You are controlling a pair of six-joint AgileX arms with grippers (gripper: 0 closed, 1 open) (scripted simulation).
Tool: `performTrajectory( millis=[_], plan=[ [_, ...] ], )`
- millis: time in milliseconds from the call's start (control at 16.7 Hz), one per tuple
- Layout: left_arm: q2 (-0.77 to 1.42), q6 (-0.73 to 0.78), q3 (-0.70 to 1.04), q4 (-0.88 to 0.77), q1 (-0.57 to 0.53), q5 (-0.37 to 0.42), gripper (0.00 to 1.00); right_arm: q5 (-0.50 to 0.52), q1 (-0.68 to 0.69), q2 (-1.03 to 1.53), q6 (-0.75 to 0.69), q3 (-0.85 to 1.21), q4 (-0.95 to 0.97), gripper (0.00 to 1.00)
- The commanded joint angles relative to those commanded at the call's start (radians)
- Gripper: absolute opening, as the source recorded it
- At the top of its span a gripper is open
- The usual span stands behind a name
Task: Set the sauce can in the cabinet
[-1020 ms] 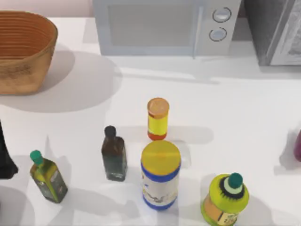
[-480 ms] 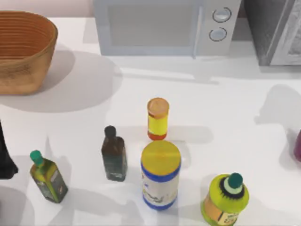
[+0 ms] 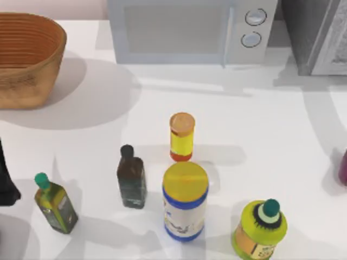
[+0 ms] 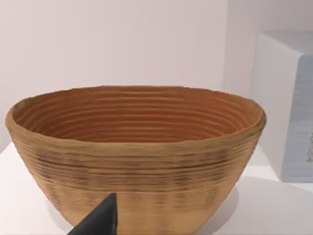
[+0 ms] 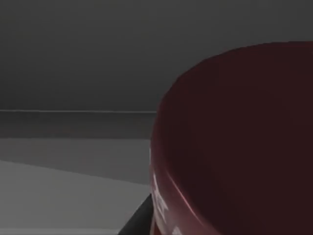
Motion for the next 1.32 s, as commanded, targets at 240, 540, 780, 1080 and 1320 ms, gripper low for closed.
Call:
performTrajectory(
  millis=[240,540,780,1080,1320],
  plan=[
    [0.000,0.000,0.000,0.000,0.000,0.000,1.00,0.023,0.019,0.143,0.008,0.197,-0.054,0.00],
    [0.000,0.000,0.000,0.000,0.000,0.000,1.00,0.026,0.024,0.171,0.010,0.234,-0.064,0.00],
    [0.000,0.000,0.000,0.000,0.000,0.000,1.00,0.024,0.017,0.183,0.012,0.242,-0.061,0.00],
    [0.000,0.000,0.000,0.000,0.000,0.000,1.00,0.003,-0.014,0.356,0.012,0.394,-0.036,0.00],
    [0.000,0.000,0.000,0.000,0.000,0.000,1.00,-0.026,-0.045,0.545,0.013,0.553,-0.007,0.00]
  ],
)
